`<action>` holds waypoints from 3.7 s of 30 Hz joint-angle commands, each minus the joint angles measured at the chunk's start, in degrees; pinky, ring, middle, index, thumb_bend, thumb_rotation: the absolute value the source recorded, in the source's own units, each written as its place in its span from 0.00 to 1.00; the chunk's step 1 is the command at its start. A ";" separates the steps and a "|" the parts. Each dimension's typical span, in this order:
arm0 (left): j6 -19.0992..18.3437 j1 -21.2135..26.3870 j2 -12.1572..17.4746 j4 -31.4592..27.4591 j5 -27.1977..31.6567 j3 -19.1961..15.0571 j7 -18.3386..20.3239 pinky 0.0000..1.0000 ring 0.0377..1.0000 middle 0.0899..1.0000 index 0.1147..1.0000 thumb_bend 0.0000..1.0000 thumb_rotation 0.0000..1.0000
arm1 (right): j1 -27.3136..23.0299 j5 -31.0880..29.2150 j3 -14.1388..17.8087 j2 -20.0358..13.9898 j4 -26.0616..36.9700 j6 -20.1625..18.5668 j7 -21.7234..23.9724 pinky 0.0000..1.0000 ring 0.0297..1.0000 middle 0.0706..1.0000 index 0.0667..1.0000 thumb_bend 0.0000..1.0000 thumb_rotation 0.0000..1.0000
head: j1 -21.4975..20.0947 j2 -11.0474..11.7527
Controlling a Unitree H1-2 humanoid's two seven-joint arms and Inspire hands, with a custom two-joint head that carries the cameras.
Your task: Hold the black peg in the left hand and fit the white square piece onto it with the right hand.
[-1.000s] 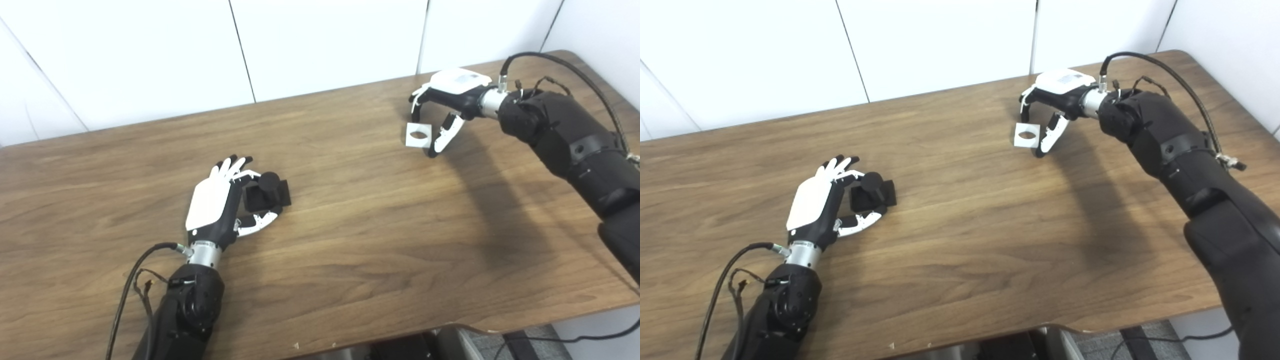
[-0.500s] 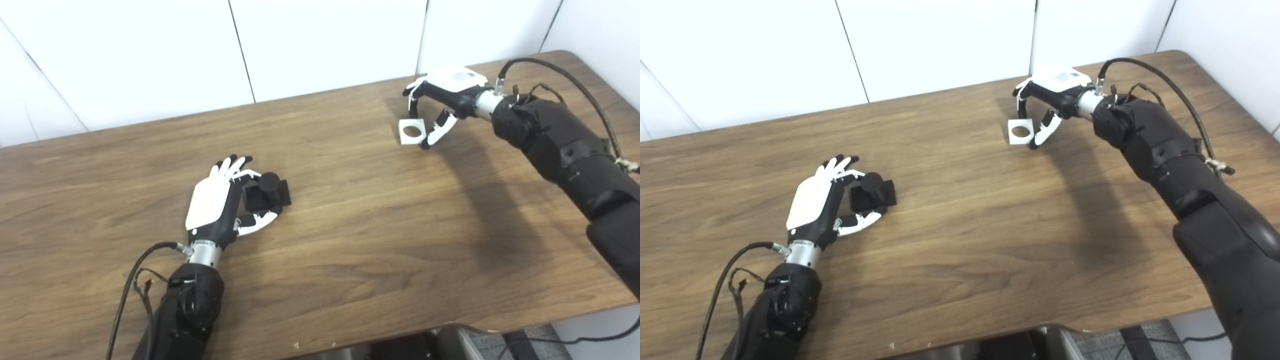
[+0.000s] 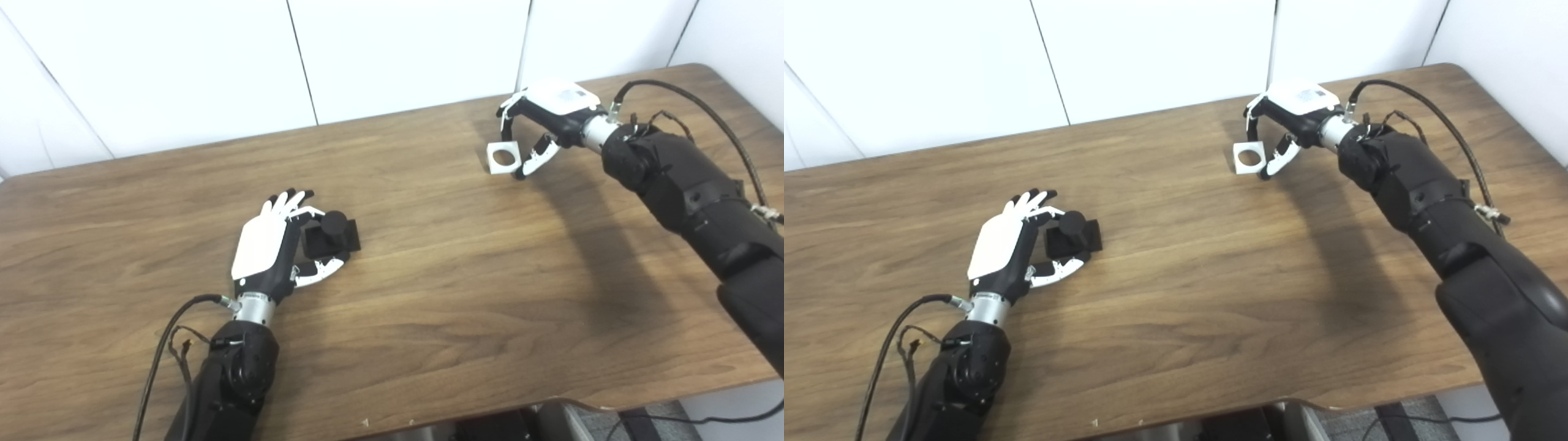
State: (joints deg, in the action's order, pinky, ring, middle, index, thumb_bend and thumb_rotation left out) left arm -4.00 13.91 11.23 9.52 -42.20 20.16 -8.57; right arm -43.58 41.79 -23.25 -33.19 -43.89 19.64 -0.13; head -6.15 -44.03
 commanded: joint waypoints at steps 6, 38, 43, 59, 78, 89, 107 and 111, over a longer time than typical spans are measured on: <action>-2.16 -0.88 1.45 1.69 -1.72 0.18 1.62 1.00 0.98 0.91 0.53 0.71 0.16 | 0.35 -1.11 1.98 -0.48 7.95 0.04 -0.10 0.86 0.86 0.78 0.45 0.52 0.15 | 0.38 -0.36; -4.09 0.62 0.09 3.09 -2.95 0.89 1.79 1.00 0.98 0.92 0.53 0.71 0.18 | 3.12 -5.21 5.66 3.67 34.37 -3.30 12.11 0.88 0.89 0.78 0.45 0.52 0.15 | 5.25 -1.60; -3.49 0.83 -0.41 4.07 -2.95 1.00 0.92 1.00 0.98 0.92 0.53 0.71 0.18 | 3.15 -7.08 5.79 5.50 37.48 -3.59 14.93 0.90 0.85 0.78 0.45 0.52 0.15 | 7.24 -1.82; -4.47 1.30 -1.44 4.87 -3.56 1.84 0.10 1.00 0.98 0.92 0.53 0.70 0.23 | 4.57 -8.13 4.11 13.18 41.77 -6.02 19.52 0.97 0.89 0.79 0.45 0.52 0.16 | 9.70 -2.09; -5.46 1.03 -1.73 3.75 -3.13 1.97 0.71 1.00 0.99 0.92 0.54 0.70 0.24 | 3.88 -4.90 1.93 18.08 35.21 -4.73 17.93 0.96 0.89 0.79 0.44 0.52 0.15 | 11.13 -2.27; -5.73 0.78 -1.60 3.38 -3.21 2.14 0.73 1.00 0.99 0.93 0.54 0.69 0.26 | 3.45 -4.68 2.03 18.07 32.57 -4.34 17.64 0.99 0.89 0.79 0.44 0.52 0.15 | 11.23 -2.28; -6.39 0.46 -1.61 2.87 -3.02 2.96 0.82 1.00 0.99 0.92 0.54 0.69 0.25 | 2.36 -3.58 1.84 18.68 28.66 -4.67 15.09 0.98 0.89 0.79 0.44 0.52 0.15 | 11.15 -2.11; -6.38 0.48 -1.69 2.92 -2.89 2.96 0.85 1.00 0.99 0.92 0.55 0.70 0.26 | 2.19 -3.53 2.03 19.36 28.15 -5.31 14.62 0.97 0.89 0.79 0.44 0.52 0.15 | 11.16 -2.16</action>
State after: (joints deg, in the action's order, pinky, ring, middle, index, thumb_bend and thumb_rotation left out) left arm -8.40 15.04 9.02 10.93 -43.43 22.13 -9.94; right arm -38.03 38.66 -21.84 -14.63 -16.71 14.26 16.50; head 4.92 -46.14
